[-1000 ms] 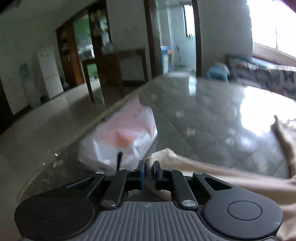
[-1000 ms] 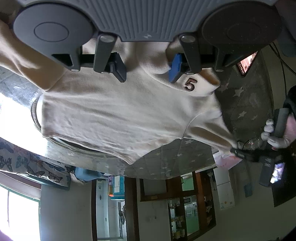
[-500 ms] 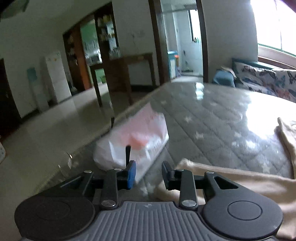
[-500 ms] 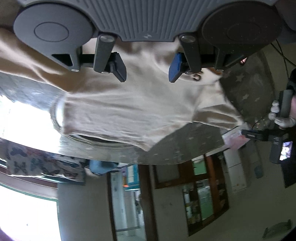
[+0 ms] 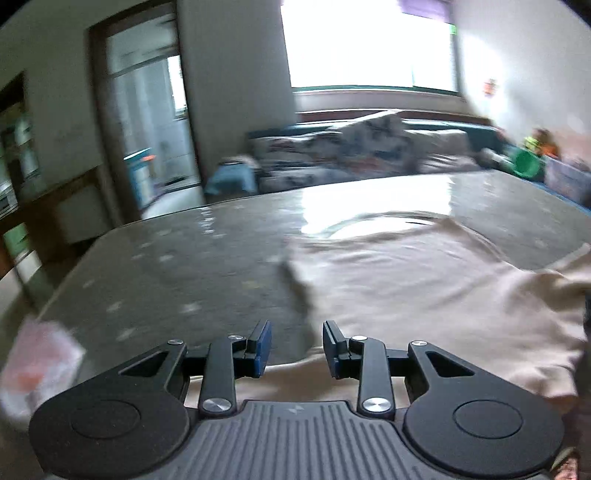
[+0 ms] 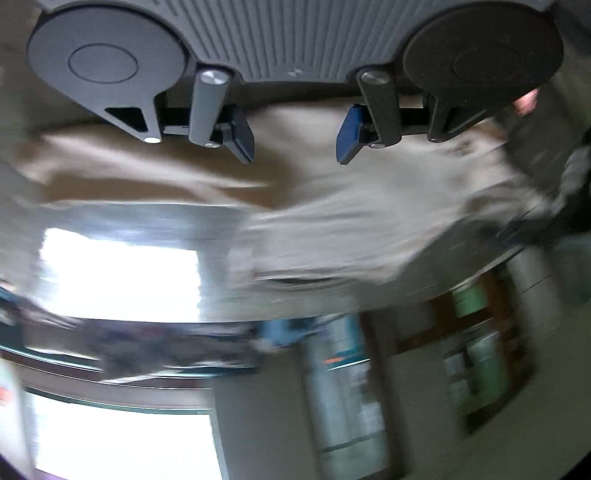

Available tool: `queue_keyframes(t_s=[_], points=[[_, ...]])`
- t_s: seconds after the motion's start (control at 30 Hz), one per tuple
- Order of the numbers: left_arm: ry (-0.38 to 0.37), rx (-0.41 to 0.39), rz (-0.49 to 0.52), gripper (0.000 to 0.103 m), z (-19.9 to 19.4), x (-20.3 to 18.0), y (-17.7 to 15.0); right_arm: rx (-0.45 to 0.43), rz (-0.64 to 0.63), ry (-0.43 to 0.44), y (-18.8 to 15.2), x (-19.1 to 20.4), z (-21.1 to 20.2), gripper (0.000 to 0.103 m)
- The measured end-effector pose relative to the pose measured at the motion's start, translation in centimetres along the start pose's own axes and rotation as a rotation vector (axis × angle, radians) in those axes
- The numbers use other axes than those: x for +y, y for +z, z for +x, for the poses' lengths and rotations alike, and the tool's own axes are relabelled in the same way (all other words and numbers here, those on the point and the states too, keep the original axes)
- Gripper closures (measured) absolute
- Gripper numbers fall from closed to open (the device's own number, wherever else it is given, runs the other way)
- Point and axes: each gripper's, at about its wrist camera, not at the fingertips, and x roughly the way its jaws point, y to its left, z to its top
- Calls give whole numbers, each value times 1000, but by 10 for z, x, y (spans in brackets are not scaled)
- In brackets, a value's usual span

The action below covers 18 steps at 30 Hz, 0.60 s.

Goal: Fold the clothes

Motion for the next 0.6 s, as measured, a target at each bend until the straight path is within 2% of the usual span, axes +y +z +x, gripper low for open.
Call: queue_keyframes(t_s=[0.13,0.27,0.37,0.43,0.5,0.57,0.6], points=[[-99,26,41,69,17,-19,-2,-51,131,-230,0,-54,-18,55],[-230,28,105,69,10,-48,1,-50,252,-369,4,-106,-18,55],[-370,15,185,67,1,-76,7,-31,301,-403,7,-127,-5,56],[-479,18,256,60,-3,-99,10,-12,313,-393,6,-131,5,64],[-556,28,336,59,-7,-125,10,1,312,-391,5,-131,12,71],[-588,31,410,59,-8,-151,10,0,293,-400,5,-127,13,76],[-592,31,446,59,-6,-163,9,0,284,-403,5,-125,14,85]])
